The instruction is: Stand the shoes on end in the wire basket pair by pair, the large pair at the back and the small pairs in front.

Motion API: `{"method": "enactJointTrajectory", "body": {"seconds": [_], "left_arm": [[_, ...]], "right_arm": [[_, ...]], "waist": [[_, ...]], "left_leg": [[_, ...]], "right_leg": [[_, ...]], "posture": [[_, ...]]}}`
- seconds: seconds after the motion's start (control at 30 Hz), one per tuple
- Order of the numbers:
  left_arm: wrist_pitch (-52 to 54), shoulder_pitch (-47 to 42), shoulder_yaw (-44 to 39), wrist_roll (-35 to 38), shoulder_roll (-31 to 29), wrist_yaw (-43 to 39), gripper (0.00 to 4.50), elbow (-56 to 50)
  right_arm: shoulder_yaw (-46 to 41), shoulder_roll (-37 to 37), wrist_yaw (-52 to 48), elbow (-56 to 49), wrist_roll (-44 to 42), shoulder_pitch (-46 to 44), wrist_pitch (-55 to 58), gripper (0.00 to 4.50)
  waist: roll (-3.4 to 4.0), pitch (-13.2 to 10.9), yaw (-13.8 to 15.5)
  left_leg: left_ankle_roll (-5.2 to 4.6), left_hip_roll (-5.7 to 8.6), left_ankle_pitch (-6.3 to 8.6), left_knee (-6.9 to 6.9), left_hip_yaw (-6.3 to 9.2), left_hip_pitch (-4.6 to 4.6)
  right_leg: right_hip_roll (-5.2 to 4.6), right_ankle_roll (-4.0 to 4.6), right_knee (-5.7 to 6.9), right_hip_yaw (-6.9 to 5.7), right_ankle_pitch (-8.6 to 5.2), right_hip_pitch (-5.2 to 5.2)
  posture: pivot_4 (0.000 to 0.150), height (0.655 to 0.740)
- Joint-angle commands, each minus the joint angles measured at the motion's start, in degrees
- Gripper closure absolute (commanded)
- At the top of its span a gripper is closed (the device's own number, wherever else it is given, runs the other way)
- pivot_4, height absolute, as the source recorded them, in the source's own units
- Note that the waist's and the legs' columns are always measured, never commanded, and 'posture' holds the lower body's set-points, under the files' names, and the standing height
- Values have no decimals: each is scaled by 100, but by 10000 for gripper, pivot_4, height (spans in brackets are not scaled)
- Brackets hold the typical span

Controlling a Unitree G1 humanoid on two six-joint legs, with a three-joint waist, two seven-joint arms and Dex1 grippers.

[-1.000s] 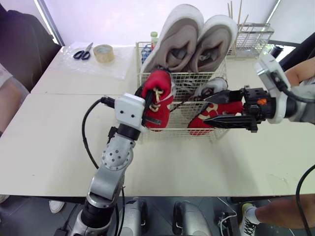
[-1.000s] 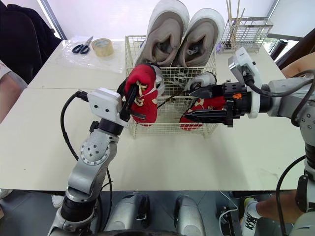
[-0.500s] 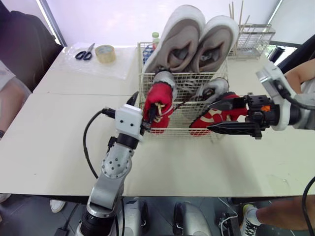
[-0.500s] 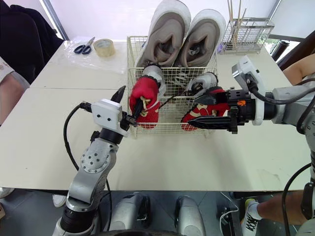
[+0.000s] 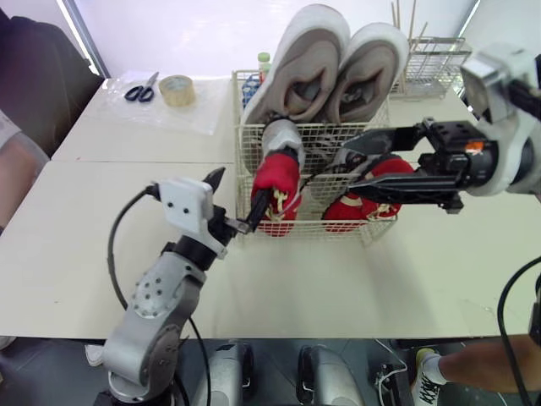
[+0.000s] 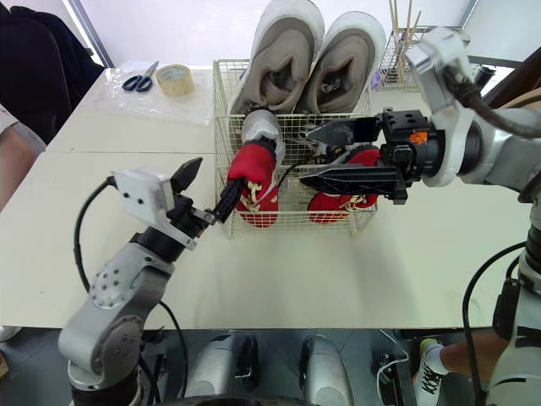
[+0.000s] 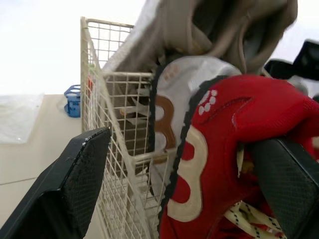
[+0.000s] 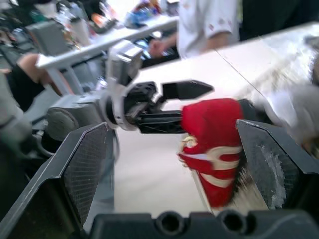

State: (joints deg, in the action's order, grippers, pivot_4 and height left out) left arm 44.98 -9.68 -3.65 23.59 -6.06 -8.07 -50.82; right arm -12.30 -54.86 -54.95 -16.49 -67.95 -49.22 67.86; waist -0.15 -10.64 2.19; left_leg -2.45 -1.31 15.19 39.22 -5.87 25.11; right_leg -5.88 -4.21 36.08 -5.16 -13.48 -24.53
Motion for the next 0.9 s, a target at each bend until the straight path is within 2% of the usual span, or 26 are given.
{"method": "enactJointTrajectory", "body": {"seconds": [0.03, 0.13, 0.17, 0.23, 0.4, 0.53, 0.57, 0.7, 0.8, 0.9], "left_arm": [[430, -283, -804, 572, -240, 137, 559, -326], [801, -594, -1742, 2160, -623, 130, 559, -395], [880, -521, -1910, 2815, -863, 27, 559, -404], [958, -304, -1986, 3675, -1209, 28, 559, -420], [792, 226, -1954, 5238, -2063, 275, 559, -298], [429, 673, -2551, 6252, -2931, 386, 559, 38], [356, 852, -2770, 6464, -3143, 317, 559, 97], [496, 1924, -3747, 6511, -3994, -261, 559, 392], [630, 2727, -4197, 6501, -4288, -897, 559, 563], [644, 3359, -4080, 6118, -4338, -1417, 559, 481]], "right_arm": [[-172, -56, 64, 24, -103, -76, -29, 0], [-417, -139, 189, 215, -169, -8, -17, 0], [-455, -223, 129, 227, -209, 49, 31, 0], [-472, -281, 45, 203, -224, 161, 40, 0], [-464, -312, -48, 109, -68, 528, -110, 0], [-606, -451, -111, 98, -101, 790, -84, 0], [-685, -500, -122, 122, -135, 883, -38, 0], [-1273, -1038, -486, 107, -344, 1609, 284, 0], [-1765, -1201, -266, -144, -1260, 2057, 802, 0], [-2077, -1197, -96, -984, -1870, 3001, 1019, 0]], "waist": [[0, 0, -9], [-9, -5, -19], [-9, -6, -23], [-7, -5, -30], [-8, -5, -46], [-5, -3, -36], [-6, -4, -45], [-3, -5, -43], [-1, -5, -67], [1, 1, -63]], "left_leg": [[0, 1, 0, 1, -1, 1], [-1, 3, 0, 2, -3, 2], [-1, 1, -1, 2, -2, 3], [0, 0, -1, 1, -1, 3], [2, 2, -1, 1, -2, 0], [8, 2, -4, 2, -1, -5], [8, 2, -4, 1, -2, -6], [10, 2, -3, -6, -3, -4], [11, 3, 0, -8, -6, -4], [30, 0, 12, -15, -3, -6]], "right_leg": [[1, -1, 0, 0, 0, 0], [2, -18, 0, 1, 10, 0], [3, -19, 1, 1, 11, -1], [4, -20, 1, 1, 11, -2], [1, -20, 2, 2, 11, 3], [1, -1, 3, 3, 1, 5], [1, -1, 2, 4, 0, 5], [-2, 2, -6, 3, -1, 2], [-6, 3, -12, 5, -2, -1], [-9, 4, -18, 6, -3, 0]], "posture": [[1500, 7371], [1500, 7371], [1500, 7371], [1500, 7371], [1500, 7371], [1500, 7371], [1500, 7371], [1500, 7371], [1500, 7371], [1500, 7371]]}}
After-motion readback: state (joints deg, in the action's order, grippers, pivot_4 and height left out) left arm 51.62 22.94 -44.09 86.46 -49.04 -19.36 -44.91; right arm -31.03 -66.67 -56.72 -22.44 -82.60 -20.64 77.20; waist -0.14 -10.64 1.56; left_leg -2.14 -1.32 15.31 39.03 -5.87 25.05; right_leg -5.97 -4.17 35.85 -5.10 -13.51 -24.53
